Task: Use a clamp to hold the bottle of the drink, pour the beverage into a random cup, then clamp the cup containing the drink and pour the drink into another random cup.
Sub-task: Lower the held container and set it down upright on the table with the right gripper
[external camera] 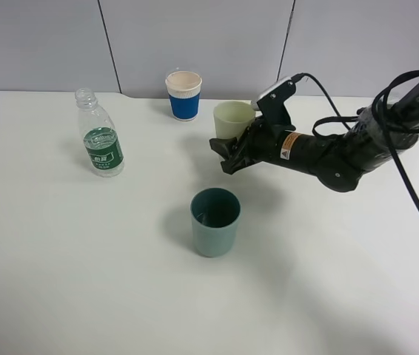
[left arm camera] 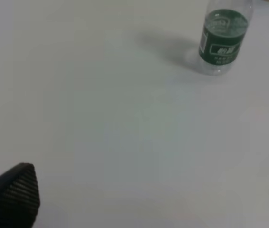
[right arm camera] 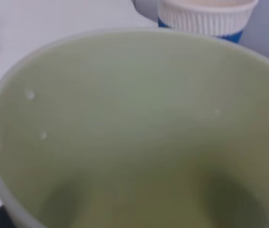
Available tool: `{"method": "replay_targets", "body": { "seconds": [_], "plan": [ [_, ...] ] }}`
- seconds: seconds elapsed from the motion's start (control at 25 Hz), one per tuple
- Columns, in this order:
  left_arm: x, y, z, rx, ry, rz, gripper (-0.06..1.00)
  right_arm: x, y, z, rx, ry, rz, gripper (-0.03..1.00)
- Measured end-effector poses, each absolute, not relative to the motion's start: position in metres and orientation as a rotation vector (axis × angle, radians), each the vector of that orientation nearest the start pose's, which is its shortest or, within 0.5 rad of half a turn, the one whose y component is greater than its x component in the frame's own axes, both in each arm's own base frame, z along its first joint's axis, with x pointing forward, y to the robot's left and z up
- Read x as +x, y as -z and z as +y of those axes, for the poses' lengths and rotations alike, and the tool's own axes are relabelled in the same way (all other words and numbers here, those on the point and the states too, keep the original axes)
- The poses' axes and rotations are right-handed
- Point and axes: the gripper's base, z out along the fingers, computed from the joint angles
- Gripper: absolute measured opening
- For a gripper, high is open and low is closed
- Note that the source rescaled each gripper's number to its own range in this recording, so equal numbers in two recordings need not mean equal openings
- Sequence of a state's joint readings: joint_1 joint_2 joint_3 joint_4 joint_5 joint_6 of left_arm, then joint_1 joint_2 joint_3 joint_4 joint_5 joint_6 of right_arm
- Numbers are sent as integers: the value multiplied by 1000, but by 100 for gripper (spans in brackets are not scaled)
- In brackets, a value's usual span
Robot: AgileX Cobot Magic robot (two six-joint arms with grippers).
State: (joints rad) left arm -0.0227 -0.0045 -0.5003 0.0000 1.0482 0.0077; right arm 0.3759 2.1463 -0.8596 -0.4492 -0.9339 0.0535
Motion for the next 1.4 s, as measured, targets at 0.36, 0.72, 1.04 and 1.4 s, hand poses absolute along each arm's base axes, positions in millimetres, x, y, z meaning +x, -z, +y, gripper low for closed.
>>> {"method": "replay_targets", "body": {
  "seconds": [0.36, 0.72, 1.04, 1.4],
  "plan": [
    [-5, -278, 0, 31, 9, 2027, 100, 341, -72, 167, -877, -367, 1648, 0],
    [-5, -278, 0, 31, 9, 2027, 100, 340, -70, 167, -862, -386, 1615, 0],
    [-5, -278, 0, 31, 9, 2027, 100, 340, -70, 168, -753, -485, 1659, 16],
    [-5, -278, 0, 31, 9, 2027, 100, 337, -72, 166, -723, -501, 1675, 43]
  ]
}}
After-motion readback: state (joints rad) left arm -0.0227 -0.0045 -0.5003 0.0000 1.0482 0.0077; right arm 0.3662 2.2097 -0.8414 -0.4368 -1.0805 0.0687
